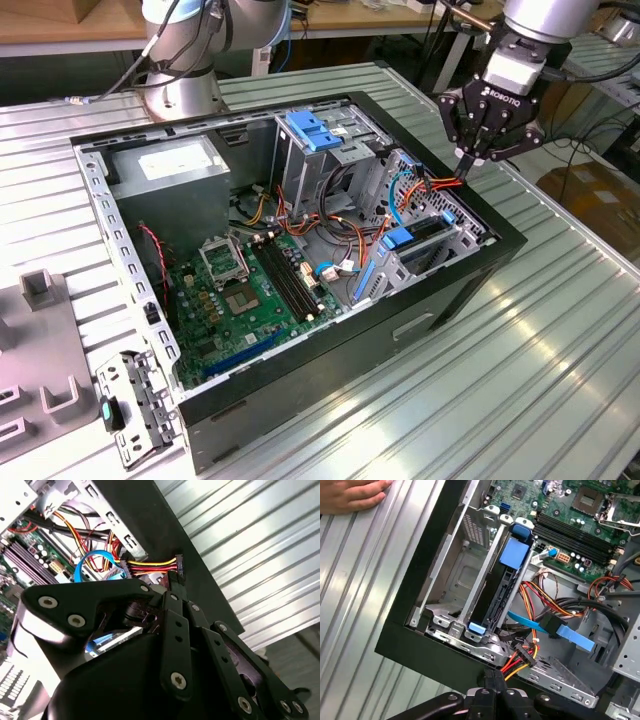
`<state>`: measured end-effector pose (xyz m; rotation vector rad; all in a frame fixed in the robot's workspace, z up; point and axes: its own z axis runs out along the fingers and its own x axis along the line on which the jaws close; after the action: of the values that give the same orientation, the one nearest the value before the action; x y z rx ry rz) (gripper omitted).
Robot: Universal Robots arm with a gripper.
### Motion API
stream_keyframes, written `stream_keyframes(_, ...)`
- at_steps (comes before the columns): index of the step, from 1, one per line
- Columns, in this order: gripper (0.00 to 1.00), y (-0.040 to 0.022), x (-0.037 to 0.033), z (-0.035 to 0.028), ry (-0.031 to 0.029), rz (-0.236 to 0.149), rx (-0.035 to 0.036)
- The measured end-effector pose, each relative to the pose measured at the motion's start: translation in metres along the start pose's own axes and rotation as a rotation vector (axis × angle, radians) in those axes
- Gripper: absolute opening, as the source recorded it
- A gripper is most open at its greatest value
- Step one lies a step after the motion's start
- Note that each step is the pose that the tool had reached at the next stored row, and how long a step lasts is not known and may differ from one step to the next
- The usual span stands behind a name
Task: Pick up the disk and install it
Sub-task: 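Insert the first disk wire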
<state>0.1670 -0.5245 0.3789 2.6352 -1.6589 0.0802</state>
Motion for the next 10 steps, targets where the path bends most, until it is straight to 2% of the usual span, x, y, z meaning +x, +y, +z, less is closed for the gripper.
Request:
stream_keyframes(4,0.11,-0.0001,0.0,0.0004,-0.0006,-0.085,0.005)
stream_keyframes(7,0.11,-0.0029,0.0013,0.0007,-0.0007,-0.12,0.007)
stream_keyframes(8,0.17,-0.004,0.0017,0.0007,-0.0007,-0.126,0.0073)
stream_keyframes(9,0.17,-0.0048,0.0021,0.0006,-0.0007,-0.133,0.0077)
stream_keyframes(10,0.24,-0.0066,0.0029,0.0007,-0.0009,-0.165,0.0096)
